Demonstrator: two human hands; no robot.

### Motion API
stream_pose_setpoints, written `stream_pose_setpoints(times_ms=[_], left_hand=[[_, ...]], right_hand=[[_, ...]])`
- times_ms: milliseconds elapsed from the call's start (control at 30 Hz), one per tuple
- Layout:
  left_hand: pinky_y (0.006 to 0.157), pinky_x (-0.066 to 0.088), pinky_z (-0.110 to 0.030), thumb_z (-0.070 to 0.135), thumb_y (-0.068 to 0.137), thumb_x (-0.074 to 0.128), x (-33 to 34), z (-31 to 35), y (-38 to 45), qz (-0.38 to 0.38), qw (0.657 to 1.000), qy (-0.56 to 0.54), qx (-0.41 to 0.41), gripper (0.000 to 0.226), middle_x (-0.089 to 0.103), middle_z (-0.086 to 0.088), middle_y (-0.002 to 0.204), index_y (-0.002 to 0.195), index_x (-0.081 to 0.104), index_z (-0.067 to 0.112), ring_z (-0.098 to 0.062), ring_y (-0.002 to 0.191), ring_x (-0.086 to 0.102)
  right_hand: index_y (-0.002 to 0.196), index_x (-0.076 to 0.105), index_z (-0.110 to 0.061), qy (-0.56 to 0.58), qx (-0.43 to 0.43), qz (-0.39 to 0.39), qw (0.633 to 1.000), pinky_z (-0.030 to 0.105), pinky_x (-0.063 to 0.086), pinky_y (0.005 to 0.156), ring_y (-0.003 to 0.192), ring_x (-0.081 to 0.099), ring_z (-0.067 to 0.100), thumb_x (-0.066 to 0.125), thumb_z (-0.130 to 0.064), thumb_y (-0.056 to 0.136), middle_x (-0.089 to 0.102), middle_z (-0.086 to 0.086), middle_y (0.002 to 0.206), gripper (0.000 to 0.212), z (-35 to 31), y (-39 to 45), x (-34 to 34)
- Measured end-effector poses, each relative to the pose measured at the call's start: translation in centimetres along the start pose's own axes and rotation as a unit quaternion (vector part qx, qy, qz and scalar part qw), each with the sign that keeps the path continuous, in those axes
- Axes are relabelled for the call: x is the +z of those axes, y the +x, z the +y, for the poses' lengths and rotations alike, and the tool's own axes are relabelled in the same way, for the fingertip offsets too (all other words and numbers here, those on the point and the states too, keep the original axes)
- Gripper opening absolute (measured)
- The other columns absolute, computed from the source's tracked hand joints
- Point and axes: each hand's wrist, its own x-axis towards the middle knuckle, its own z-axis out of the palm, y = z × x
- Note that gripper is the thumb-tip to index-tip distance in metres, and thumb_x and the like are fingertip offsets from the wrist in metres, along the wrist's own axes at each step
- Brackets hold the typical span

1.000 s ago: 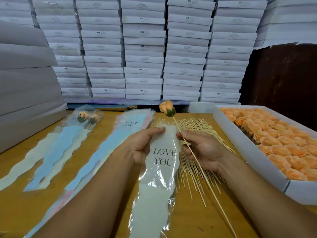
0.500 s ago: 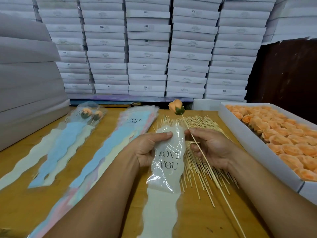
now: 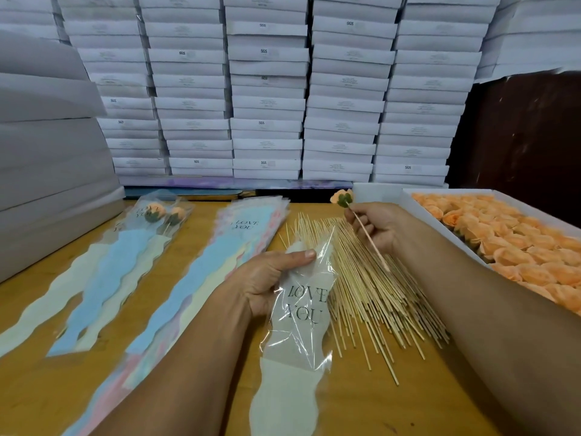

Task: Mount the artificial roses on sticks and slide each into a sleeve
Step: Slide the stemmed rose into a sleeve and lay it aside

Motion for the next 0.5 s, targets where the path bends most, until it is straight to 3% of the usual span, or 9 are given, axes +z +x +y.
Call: stream_pose_setpoints(times_ms=[133,333,500], left_hand=[[0.072,0.06,-0.043,0.011,0.056,0.096,-0.1,0.0,-0.3,-0.053,0.998,-0.022,0.018,0.048,0.074,-0.019,0.098,0.099,0.077,0.001,-0.03,0.085,0.074],[0.073,0.062,-0.041,0.012,0.056,0.097,-0.2,0.1,-0.8,-0.125,0.992,-0.016,0.028,0.052,0.075,-0.019,0.095,0.101,0.075,0.0,-0.029,0.083,0.075],[0.081,0.061,-0.046,0.01,0.057,0.096,-0.2,0.4,-1.0,-0.131,0.991,-0.014,0.003,0.061,0.072,-0.024,0.105,0.111,0.071,-0.005,-0.034,0.091,0.074]], right_hand=[[0.089,0.055,-0.006,0.071,0.0,0.034,0.997,0.013,0.03,0.027,0.03,0.042,0.0,0.046,-0.011,0.107,0.052,0.002,0.07,0.021,-0.9,2.9,-0.4],[0.082,0.055,-0.002,0.065,0.001,0.069,0.996,0.011,0.032,0.028,0.03,0.043,0.001,0.045,-0.005,0.105,0.051,0.002,0.071,0.025,-0.9,6.8,-1.3],[0.11,0.054,-0.008,-0.001,-0.022,0.096,0.995,0.012,0.032,0.028,0.03,0.043,0.001,0.042,-0.003,0.105,0.053,0.004,0.074,0.014,-0.8,8.7,-1.5]])
